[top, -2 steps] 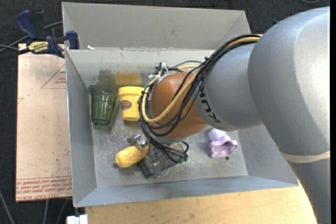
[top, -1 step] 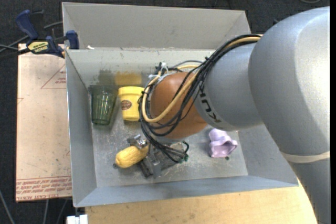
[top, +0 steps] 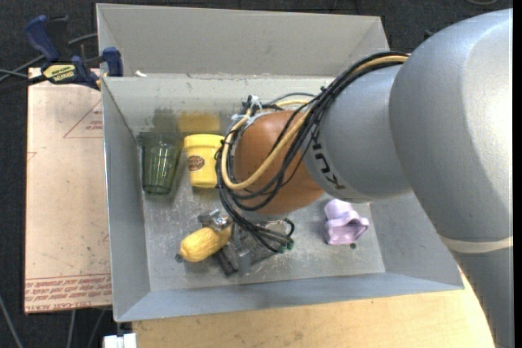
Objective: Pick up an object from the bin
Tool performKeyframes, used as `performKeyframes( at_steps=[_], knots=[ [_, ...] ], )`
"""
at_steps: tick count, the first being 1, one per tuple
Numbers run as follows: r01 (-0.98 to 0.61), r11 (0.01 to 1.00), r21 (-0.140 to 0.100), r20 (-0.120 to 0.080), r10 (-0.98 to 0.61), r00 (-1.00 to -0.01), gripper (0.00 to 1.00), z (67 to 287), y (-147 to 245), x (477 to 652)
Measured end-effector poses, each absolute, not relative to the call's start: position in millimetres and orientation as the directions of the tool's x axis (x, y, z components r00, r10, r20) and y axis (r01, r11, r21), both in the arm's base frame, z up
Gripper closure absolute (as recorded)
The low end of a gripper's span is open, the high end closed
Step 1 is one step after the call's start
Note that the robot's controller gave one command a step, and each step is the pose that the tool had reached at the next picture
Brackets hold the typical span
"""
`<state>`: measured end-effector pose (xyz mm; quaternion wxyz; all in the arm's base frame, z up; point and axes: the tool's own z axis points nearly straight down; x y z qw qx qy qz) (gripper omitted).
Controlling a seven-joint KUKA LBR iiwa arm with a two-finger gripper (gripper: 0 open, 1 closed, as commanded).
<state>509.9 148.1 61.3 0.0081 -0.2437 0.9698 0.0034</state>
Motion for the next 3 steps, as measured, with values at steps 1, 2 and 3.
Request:
performKeyframes(
  at_steps=[1,2,3],
  knots=[
    [-0.471,0.882,0.004,-0.014,-0.471,-0.882,1.00,79,148,508.3],
    [-0.471,0.882,0.002,-0.020,-0.471,-0.882,1.00,100,148,510.1],
    [-0.471,0.882,0.004,-0.014,-0.471,-0.882,1.00,111,148,508.8]
  ],
)
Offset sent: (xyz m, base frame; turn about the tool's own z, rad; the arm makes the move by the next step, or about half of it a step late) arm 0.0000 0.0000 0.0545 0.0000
